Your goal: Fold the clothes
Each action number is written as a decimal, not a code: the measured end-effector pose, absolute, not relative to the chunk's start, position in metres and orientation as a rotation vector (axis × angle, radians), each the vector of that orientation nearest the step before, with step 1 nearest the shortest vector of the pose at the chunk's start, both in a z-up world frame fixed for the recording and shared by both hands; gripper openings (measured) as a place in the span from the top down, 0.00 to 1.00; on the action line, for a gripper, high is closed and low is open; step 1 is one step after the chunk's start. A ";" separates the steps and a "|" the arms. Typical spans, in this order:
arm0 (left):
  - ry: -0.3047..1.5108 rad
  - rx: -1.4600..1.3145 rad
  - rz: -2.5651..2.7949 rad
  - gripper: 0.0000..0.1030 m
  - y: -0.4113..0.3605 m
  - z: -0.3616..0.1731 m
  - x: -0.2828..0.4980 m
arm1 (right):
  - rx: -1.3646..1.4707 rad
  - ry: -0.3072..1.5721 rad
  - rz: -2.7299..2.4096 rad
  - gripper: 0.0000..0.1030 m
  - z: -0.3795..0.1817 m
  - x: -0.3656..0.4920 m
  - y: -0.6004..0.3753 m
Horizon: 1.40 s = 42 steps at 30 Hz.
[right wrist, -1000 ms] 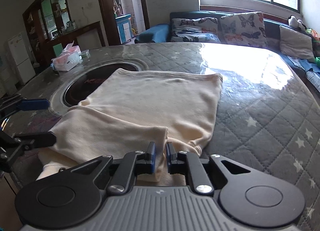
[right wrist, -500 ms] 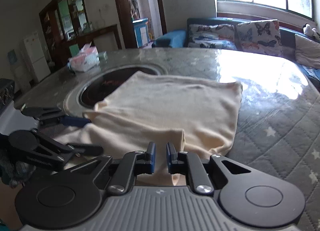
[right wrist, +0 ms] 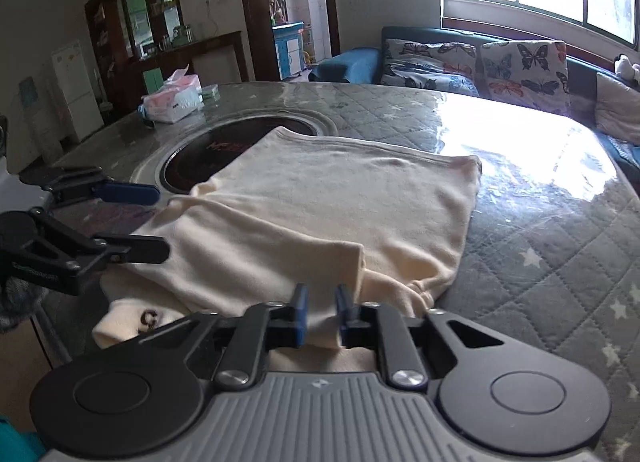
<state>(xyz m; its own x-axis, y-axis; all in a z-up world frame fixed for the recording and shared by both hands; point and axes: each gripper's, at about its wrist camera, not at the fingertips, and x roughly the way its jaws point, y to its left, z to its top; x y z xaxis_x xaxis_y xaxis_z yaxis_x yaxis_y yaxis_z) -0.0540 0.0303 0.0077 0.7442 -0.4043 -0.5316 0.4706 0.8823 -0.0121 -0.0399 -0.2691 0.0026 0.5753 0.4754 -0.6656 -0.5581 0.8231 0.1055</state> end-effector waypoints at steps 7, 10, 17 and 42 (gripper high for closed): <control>0.534 0.191 -0.561 0.23 -0.010 0.001 -0.055 | -0.028 0.791 0.583 0.78 -0.008 -0.029 -0.278; 0.531 0.217 -0.579 0.23 -0.026 -0.003 -0.053 | -0.015 0.806 0.589 0.87 -0.009 -0.026 -0.277; 0.525 0.273 -0.613 0.23 -0.061 -0.012 -0.048 | 0.158 0.807 0.660 0.96 0.016 -0.017 -0.289; 0.361 -0.123 -0.157 0.97 0.104 0.066 -0.040 | -0.013 0.754 0.771 0.90 0.024 -0.020 -0.224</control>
